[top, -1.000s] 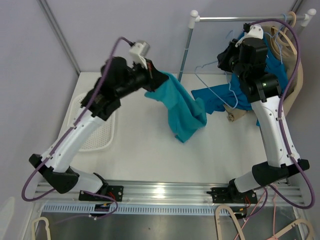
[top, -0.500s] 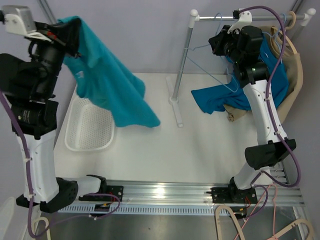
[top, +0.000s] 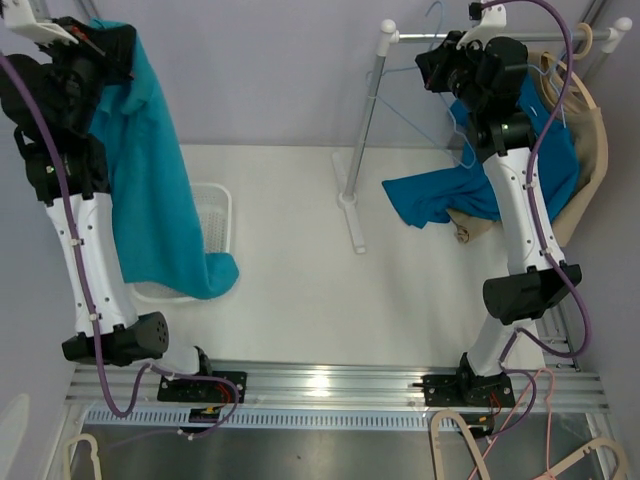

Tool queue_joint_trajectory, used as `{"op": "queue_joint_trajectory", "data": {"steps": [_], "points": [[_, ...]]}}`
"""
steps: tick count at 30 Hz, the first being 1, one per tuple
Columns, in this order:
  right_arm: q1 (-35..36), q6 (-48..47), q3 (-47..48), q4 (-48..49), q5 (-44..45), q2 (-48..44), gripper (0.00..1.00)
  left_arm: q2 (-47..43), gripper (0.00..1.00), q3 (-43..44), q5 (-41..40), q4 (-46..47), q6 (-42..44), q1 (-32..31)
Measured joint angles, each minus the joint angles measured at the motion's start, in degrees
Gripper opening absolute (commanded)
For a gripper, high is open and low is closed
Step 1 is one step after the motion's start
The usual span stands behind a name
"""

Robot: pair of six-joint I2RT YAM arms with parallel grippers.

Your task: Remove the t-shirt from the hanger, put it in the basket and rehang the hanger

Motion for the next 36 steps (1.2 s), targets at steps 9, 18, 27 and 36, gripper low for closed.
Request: {"op": "queue_joint_trajectory", "data": {"steps": [9,18,27,36], "points": [[0.3,0.9,-6.3,3.0,-1.9,1.7,0.00,-4.2,0.01,-20.6,-3.0,-0.3,-0.5,0.2],[1.2,0.9,-8.1,3.9,-2.4,1.8,0.23,-6.8,0.01,-36.8,-15.1,-9.7,-8.4,0.2],[-1.8,0.8,-8.1,0.6,-1.9,-0.4,0.87,-7.8,0.02,-48.8,-29.0,-23.5,-20.2,-2.6],[-5.7,-0.6,-6.0,-5.0,4.3,-7.4,0.99,-5.7,1.00,-50.6,-31.9,-28.0,-22.0,-4.2]]}}
